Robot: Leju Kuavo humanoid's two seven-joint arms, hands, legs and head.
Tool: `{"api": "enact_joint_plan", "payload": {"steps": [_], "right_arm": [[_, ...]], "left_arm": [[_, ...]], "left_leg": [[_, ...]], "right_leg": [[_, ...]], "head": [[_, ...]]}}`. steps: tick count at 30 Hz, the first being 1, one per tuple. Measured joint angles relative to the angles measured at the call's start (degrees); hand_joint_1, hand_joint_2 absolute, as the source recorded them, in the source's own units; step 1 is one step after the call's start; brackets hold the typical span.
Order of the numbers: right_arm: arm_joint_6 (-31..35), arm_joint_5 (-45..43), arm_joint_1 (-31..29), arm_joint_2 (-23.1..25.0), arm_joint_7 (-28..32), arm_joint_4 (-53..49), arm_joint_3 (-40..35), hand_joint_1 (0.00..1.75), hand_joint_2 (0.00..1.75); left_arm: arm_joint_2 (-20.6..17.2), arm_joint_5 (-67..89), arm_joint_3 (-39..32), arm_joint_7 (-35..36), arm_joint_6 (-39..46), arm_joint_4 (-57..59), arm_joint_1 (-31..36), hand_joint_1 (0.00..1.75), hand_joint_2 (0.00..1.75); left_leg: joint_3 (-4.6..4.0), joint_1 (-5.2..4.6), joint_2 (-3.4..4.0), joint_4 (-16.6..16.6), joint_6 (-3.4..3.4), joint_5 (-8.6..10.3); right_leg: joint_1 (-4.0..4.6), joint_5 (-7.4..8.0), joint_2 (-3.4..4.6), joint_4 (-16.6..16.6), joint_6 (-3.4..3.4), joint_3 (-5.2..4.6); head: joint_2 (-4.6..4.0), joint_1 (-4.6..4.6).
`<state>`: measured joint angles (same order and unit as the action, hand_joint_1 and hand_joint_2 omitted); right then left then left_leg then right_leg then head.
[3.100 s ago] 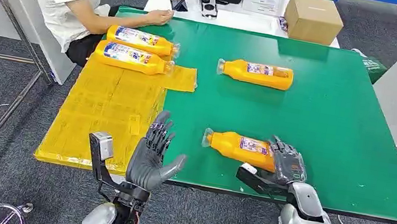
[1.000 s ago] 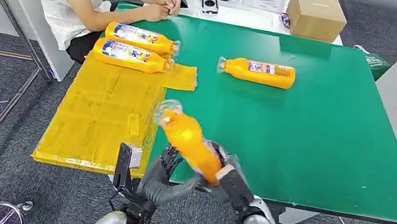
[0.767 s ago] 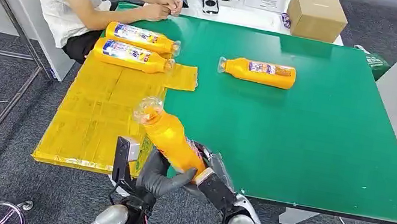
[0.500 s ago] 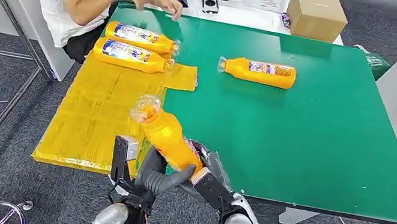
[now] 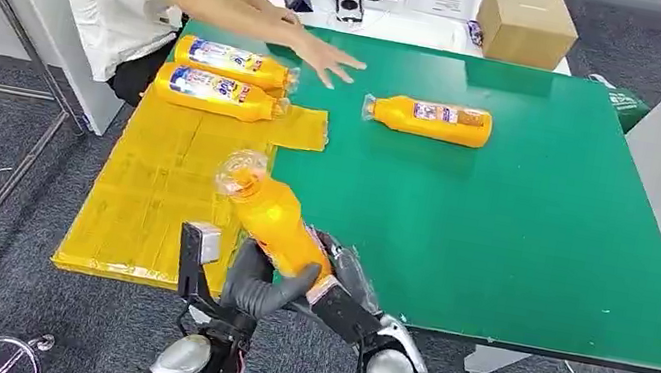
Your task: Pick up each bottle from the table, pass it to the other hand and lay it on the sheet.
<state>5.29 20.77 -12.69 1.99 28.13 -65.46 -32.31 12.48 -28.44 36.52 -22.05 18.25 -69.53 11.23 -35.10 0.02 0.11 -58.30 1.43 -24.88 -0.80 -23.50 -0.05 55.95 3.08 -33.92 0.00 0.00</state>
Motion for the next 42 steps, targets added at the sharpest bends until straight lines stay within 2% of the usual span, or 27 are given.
{"api": "enact_joint_plan", "payload": {"steps": [20, 24, 28, 31, 35, 36, 38, 42], "right_arm": [[3.69, 3.21, 0.41, -0.02, -0.04, 1.2, -2.73, 0.0, 1.75], [8.07, 5.62, 0.86, 0.13, 1.0, 1.33, -3.17, 0.0, 1.75], [14.52, 7.98, 2.42, 0.94, 2.36, 0.94, -3.67, 0.0, 1.75], [19.05, 9.13, 3.4, 1.46, 3.25, -0.13, -4.24, 0.0, 1.75], [26.37, 10.03, 4.3, 2.14, 5.54, -2.5, -3.86, 0.0, 1.75], [29.16, 9.42, 4.91, 2.49, 7.11, -3.58, -3.09, 0.0, 0.0], [33.45, 9.06, 6.49, 3.97, 10.42, -7.22, -0.69, 0.0, 0.0], [34.53, 12.54, 10.11, 8.69, 11.67, -18.87, 7.45, 0.0, 0.0]], "left_arm": [[0.0, -3.43, -2.93, 2.16, -2.73, -1.83, -0.8, 1.75, 1.75], [0.0, -3.21, -3.17, 1.42, -0.46, -2.05, -0.58, 1.75, 1.75], [0.0, 1.78, -4.52, -2.45, 7.62, -1.29, 0.8, 1.75, 1.75], [-0.17, 13.12, -5.09, -4.85, 14.2, 2.65, 3.97, 1.75, 1.75], [-1.38, 32.74, -5.84, -2.55, 17.82, 8.42, 6.85, 1.75, 1.75], [-1.66, 37.63, -6.12, -1.34, 18.77, 9.63, 7.32, 1.75, 1.75], [-2.74, 47.73, -7.28, 1.78, 20.11, 11.43, 7.98, 1.75, 1.75], [-3.93, 55.5, -10.3, 4.85, 17.51, 12.55, 8.13, 1.75, 1.75]], "left_leg": [[-0.05, 0.0, 0.0, 0.0, 0.0, 0.0], [-0.05, 0.0, -0.01, 0.0, 0.0, 0.0], [-0.07, 0.02, -0.01, 0.0, 0.0, 0.0], [-0.09, 0.03, -0.06, 0.0, 0.04, 0.05], [-0.07, 0.03, -0.02, 0.0, 0.0, 0.08], [-0.08, 0.03, -0.04, 0.0, 0.0, 0.09], [-0.09, 0.02, -0.03, 0.0, 0.0, 0.09], [-0.11, 0.04, -0.02, 0.0, -0.01, 0.08]], "right_leg": [[0.0, 0.0, -0.01, 0.0, 0.0, -0.05], [0.0, 0.0, -0.01, 0.0, 0.0, -0.05], [0.01, 0.0, -0.01, 0.0, 0.0, -0.06], [0.02, 0.0, -0.07, 0.01, 0.0, -0.04], [0.01, 0.02, -0.04, 0.02, -0.01, -0.05], [0.01, 0.02, -0.06, 0.02, -0.01, -0.04], [0.01, 0.02, -0.05, 0.03, -0.01, -0.06], [0.02, 0.0, -0.05, 0.03, -0.02, -0.11]], "head": [[0.0, -0.02], [0.0, 0.0], [0.0, 0.0], [0.0, 0.02], [0.0, 0.0], [0.0, 0.06], [0.0, 0.0], [0.0, 0.0]]}}
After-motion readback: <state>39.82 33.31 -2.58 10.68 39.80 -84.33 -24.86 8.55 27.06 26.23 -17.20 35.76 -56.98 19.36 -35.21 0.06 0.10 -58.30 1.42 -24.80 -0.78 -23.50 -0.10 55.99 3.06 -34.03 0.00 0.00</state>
